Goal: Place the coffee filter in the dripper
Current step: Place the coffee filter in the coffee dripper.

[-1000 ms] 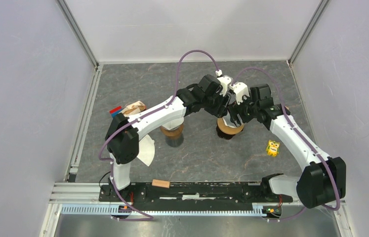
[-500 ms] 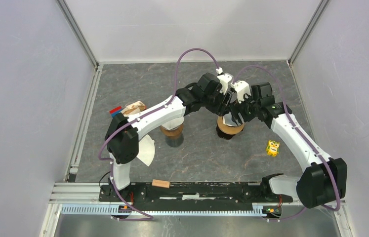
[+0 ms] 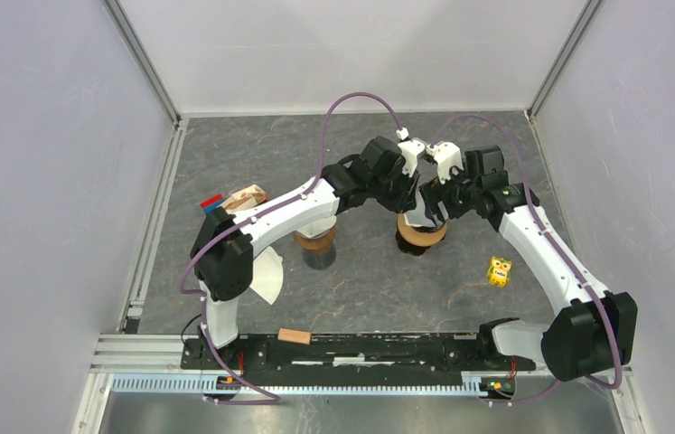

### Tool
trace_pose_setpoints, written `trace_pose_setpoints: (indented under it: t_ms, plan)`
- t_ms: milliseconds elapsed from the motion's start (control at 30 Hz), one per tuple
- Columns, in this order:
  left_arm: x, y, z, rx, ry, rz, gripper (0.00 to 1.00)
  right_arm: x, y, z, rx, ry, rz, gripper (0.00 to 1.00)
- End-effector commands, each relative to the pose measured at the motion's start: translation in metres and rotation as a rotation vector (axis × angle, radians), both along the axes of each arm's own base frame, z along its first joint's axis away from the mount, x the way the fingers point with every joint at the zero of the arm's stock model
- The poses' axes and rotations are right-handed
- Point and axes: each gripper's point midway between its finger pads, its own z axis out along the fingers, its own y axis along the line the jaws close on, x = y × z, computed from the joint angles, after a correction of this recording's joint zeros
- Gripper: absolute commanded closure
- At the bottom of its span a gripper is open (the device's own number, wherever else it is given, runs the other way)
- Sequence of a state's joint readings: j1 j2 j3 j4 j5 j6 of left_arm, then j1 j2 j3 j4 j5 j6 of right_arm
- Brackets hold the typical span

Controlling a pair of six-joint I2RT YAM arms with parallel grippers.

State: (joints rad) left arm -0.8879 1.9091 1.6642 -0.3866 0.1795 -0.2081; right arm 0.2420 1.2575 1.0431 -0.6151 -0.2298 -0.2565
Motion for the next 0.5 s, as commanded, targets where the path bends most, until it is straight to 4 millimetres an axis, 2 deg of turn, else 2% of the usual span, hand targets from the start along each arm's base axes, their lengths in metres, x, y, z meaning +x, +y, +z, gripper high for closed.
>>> trace_pose_setpoints:
  t_ms: [0, 233, 467]
  plan:
    - [-0.015, -0.013, 0.024, -0.057, -0.05, -0.089, 0.68, 0.012, 0.005, 0.029, 0.053, -0.076, 0.005, 0.18]
    - [-0.012, -0.013, 0.022, -0.045, -0.061, -0.082, 0.68, 0.013, -0.002, 0.042, 0.055, -0.095, -0.005, 0.16]
    - [-0.012, -0.012, 0.021, -0.026, -0.079, -0.082, 0.68, 0.008, -0.004, 0.045, 0.083, -0.091, -0.002, 0.15]
